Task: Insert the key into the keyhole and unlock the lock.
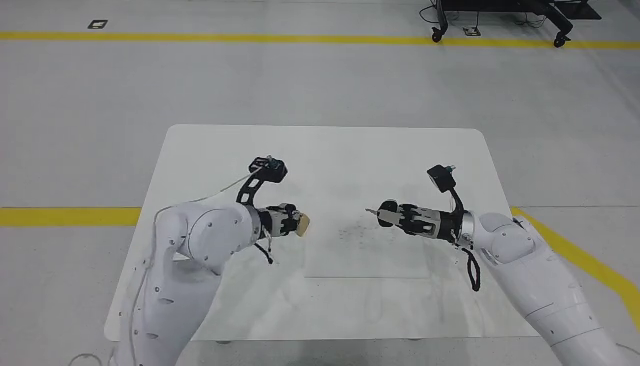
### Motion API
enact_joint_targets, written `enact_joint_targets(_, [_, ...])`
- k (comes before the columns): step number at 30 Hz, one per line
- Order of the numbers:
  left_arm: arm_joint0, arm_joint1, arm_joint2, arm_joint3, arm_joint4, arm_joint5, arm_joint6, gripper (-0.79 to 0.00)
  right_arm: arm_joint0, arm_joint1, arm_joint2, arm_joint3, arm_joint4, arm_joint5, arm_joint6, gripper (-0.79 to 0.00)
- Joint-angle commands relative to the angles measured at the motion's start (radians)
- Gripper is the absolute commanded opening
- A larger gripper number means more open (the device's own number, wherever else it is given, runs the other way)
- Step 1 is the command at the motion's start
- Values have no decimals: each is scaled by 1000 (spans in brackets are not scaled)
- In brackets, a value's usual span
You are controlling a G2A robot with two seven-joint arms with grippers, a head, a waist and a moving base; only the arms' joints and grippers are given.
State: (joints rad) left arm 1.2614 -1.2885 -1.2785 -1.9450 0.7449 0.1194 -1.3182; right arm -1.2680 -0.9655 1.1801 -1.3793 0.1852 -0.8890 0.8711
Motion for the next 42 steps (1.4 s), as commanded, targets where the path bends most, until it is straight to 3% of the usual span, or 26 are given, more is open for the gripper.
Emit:
enact_joint_targets(1, [17,0,-40,57,-224,-139,75,-785,0,0,0,0,0,0,0,-785])
enact_joint_targets(9, [17,0,-40,57,-224,-139,75,-785,0,0,0,0,0,0,0,-785])
enact_joint_targets(11, [33,-5,-32,67,-338,-148,98,-785,0,0,0,0,0,0,0,-785])
enact_joint_targets(15, [18,-4,-54,161,-486,-217,141,-785,1,-8,-7,-8,18,28,-82,-785])
enact_joint_targets(19, [5,-5,-103,304,-752,-331,178,-785,31,-25,-41,10,60,6,-143,-785])
enact_joint_targets(23, [29,2,-172,430,-1000,-459,139,-785,60,-38,-79,10,42,35,-166,-785])
enact_joint_targets(35, [32,6,-145,413,-1008,-451,144,-785,64,-45,-91,-13,46,74,-202,-785])
enact_joint_targets(42, [10,14,-115,448,-1023,-436,111,-785,161,-83,-177,64,128,120,-231,-785])
